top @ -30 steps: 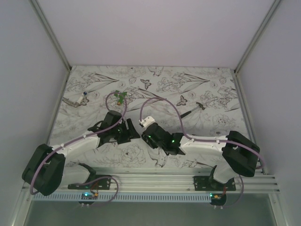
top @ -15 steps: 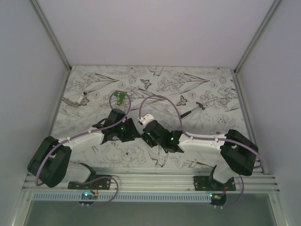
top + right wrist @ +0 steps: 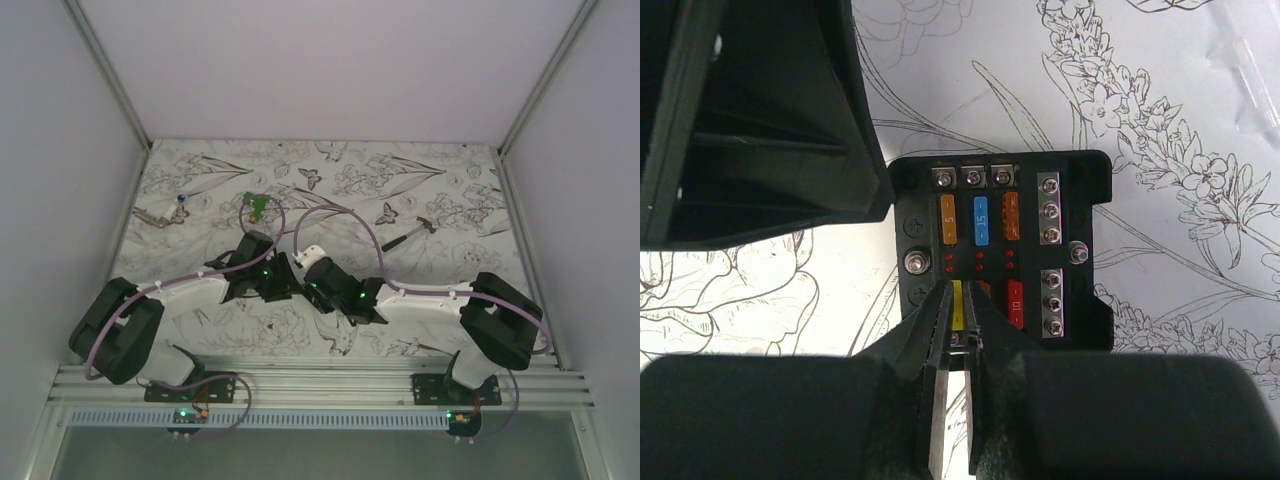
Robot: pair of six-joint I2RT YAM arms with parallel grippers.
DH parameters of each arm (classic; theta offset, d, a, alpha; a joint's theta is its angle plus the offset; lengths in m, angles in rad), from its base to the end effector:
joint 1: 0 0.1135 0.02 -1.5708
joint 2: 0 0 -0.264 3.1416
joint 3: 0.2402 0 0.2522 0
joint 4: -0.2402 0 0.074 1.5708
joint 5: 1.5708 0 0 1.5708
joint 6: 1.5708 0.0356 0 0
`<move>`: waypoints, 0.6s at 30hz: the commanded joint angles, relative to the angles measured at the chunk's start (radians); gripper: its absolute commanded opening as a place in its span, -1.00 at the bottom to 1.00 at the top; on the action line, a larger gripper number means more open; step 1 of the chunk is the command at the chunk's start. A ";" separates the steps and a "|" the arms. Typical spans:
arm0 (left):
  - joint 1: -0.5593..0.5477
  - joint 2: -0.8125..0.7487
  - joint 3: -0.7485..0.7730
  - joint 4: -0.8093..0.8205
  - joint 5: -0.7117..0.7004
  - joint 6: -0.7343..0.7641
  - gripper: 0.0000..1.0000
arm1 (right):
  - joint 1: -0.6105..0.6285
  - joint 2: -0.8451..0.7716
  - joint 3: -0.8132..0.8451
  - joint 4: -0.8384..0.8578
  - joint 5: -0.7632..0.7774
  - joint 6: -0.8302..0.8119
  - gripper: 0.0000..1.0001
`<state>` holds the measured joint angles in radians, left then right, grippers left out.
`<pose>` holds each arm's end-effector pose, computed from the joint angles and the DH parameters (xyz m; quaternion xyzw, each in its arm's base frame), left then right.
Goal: Snap on the fuse box
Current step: Install the fuse at the fuse box base.
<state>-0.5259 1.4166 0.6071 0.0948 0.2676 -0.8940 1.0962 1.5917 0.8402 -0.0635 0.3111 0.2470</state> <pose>0.2320 -0.1455 0.1674 -0.1106 0.8966 -0.3602 0.2329 0.1557 0.2792 0.1755 -0.3262 0.8602 0.1141 0.3750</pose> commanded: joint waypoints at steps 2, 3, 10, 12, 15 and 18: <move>-0.011 0.016 0.023 0.019 0.012 -0.015 -0.11 | -0.006 0.012 0.012 -0.015 -0.015 0.002 -0.75; -0.011 0.019 0.023 0.021 0.011 -0.017 -0.12 | -0.006 0.007 0.011 -0.017 -0.022 0.003 -0.77; -0.014 0.028 0.023 0.028 0.006 -0.025 -0.17 | -0.006 -0.046 -0.011 -0.039 -0.037 0.022 -0.83; -0.014 0.030 0.023 0.029 0.006 -0.026 -0.18 | -0.006 -0.057 -0.018 -0.043 -0.041 0.027 -0.84; -0.016 0.032 0.021 0.031 0.005 -0.028 -0.19 | -0.006 -0.059 -0.025 -0.047 -0.039 0.030 -0.83; -0.016 0.032 0.020 0.032 0.004 -0.029 -0.19 | -0.006 -0.053 -0.028 -0.050 -0.030 0.032 -0.84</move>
<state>-0.5354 1.4353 0.6106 0.1139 0.2672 -0.9127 1.0958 1.5551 0.8215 -0.0906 0.2787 0.2600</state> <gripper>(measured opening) 0.406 0.084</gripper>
